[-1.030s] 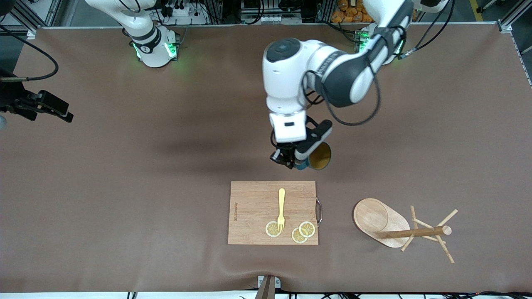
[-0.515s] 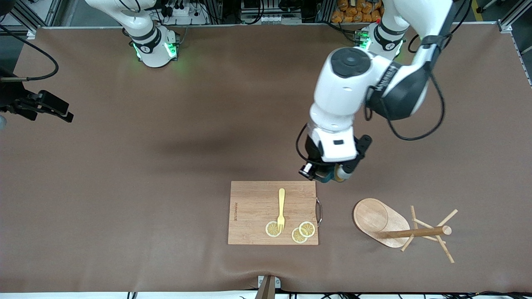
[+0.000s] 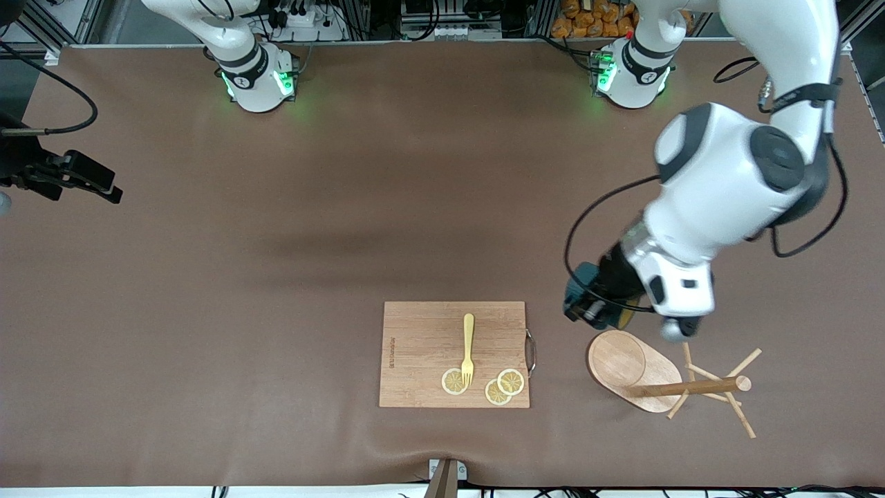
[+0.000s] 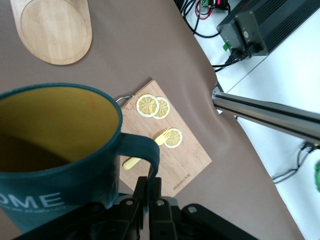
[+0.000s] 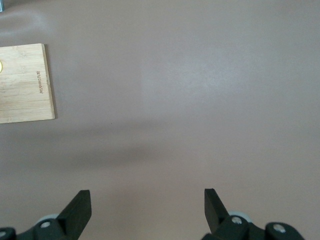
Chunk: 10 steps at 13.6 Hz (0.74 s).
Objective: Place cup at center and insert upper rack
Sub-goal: 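Lift the mug with the left gripper toward the wooden mug stand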
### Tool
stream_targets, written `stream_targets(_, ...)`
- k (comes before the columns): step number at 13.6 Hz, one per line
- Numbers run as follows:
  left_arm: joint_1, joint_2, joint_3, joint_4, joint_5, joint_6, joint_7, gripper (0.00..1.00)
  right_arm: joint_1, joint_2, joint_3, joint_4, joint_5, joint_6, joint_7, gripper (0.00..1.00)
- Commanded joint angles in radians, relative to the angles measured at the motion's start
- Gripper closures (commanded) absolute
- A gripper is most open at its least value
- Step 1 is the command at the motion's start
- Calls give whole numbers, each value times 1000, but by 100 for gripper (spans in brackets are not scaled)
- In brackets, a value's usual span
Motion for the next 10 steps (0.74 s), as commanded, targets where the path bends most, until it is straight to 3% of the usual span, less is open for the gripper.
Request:
stream_targets(1, 75, -27, -9, -32, -135, 9, 134, 100, 7, -6, -6, 4, 6, -10, 5, 0)
stream_targets(6, 213, -19, -4, -76, -486, 9, 500, 100, 8, -6, -4, 4, 7, -10, 5, 0)
stream_targets(10, 264, -10, -4, -127, -682, 9, 717, 100, 8, -6, -4, 5, 6, -10, 5, 0)
